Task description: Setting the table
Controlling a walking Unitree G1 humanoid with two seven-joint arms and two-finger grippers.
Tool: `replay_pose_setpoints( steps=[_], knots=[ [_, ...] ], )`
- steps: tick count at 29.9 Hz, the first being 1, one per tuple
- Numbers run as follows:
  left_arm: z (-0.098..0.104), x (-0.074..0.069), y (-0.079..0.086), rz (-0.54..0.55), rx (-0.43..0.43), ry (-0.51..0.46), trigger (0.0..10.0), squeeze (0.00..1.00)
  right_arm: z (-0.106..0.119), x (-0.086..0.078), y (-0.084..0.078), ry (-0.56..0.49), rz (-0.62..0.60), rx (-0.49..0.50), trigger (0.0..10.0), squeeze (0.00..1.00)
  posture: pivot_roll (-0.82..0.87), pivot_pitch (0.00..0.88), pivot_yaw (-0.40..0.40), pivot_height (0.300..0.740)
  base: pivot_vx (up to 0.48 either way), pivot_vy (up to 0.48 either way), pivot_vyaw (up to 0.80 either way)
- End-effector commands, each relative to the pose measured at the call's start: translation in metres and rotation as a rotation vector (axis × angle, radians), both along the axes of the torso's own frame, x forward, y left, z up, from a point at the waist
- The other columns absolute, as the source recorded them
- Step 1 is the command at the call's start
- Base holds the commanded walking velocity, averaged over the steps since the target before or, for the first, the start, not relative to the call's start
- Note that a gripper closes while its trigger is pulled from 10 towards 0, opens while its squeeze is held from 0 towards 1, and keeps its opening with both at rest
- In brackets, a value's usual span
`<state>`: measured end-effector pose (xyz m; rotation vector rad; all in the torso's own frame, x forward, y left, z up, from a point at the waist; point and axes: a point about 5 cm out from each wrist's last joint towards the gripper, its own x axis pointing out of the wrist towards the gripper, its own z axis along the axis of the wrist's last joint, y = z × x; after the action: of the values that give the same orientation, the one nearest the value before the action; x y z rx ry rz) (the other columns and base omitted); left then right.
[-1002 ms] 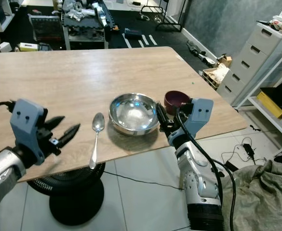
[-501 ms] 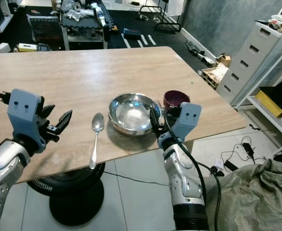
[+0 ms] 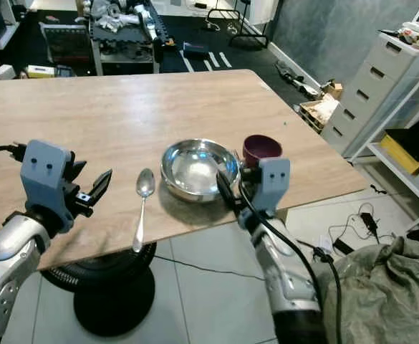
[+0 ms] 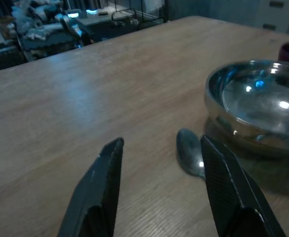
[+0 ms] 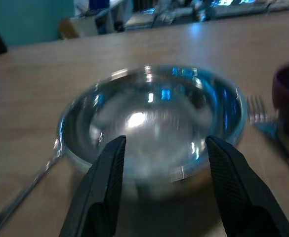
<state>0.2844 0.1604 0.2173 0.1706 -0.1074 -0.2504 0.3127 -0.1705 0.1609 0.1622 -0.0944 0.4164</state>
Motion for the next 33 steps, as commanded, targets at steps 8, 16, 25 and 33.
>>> replay_pose_setpoints(
  steps=[8, 16, 25, 33],
  knots=[
    [-0.007, 0.002, 0.001, -0.084, 0.043, 0.045, 10.0, 0.0, -0.008, -0.029, 0.016, 0.058, 0.306, 0.029, 10.0, 0.0, 0.07, 0.046, 0.015, 0.74, 0.0, 0.0, 0.0],
    [-0.032, -0.003, -0.006, -0.23, -0.019, 0.193, 10.0, 0.0, -0.017, -0.026, 0.025, 0.081, 0.282, 0.017, 10.0, 0.0, 0.08, 0.053, 0.008, 0.74, 0.0, 0.0, 0.0],
    [-0.053, 0.025, -0.009, -0.254, 0.034, 0.295, 10.0, 0.0, 0.035, 0.015, -0.016, -0.111, -0.106, 0.092, 10.0, 0.0, 0.06, 0.066, 0.022, 0.74, 0.0, 0.0, 0.0],
    [-0.073, 0.027, -0.008, -0.319, 0.11, 0.358, 10.0, 0.0, 0.043, 0.024, -0.015, -0.132, -0.182, 0.121, 10.0, 0.0, 0.06, 0.101, 0.012, 0.74, 0.0, 0.0, 0.0]
  ],
)
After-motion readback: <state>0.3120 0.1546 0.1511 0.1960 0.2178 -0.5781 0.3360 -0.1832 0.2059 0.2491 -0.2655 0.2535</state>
